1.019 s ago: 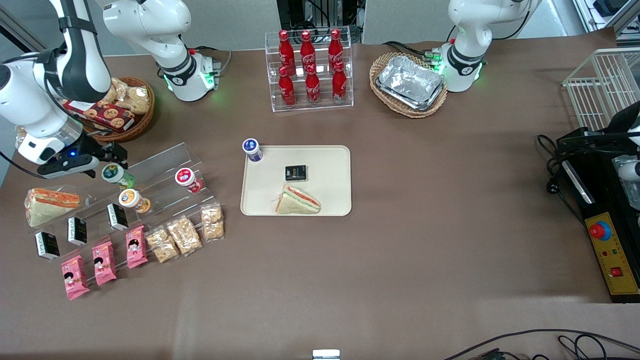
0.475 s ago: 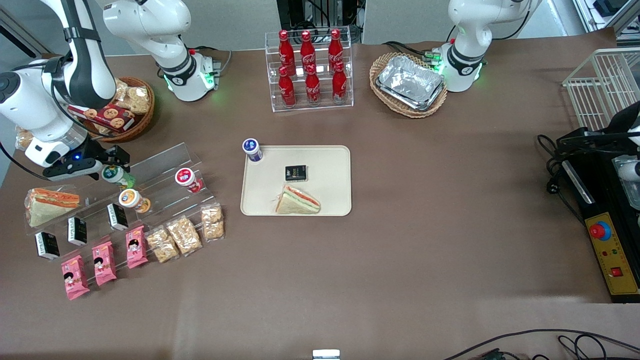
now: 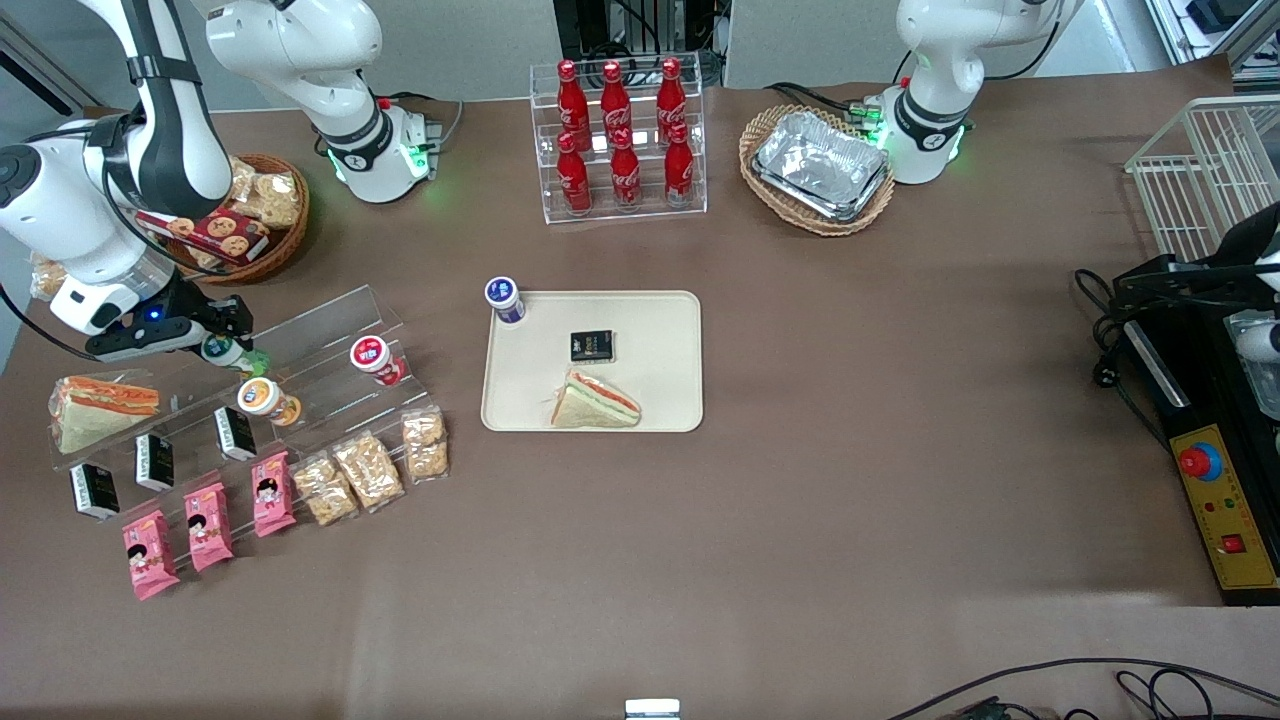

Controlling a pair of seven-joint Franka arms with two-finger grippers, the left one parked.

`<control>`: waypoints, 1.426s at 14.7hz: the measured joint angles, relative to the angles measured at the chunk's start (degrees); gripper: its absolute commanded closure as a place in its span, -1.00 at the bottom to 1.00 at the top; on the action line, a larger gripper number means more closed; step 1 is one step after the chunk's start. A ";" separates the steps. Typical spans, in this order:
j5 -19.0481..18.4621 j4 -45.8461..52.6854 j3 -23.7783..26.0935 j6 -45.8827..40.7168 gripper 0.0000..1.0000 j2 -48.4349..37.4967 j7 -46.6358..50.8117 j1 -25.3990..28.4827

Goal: Place green gum on tray
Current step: 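Lower the right gripper and close it on the green-labelled cup, then lift the green cup and carry it toward the cream tray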

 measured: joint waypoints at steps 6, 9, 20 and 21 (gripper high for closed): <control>-0.01 3.51 0.16 -4.27 0.36 -0.64 -0.03 0.06; -0.01 11.74 0.45 -17.09 0.35 -1.67 -0.03 0.13; 0.08 33.25 1.20 -41.76 0.28 -2.31 10.08 8.29; 0.09 34.04 1.42 -43.17 0.28 -2.28 14.90 10.95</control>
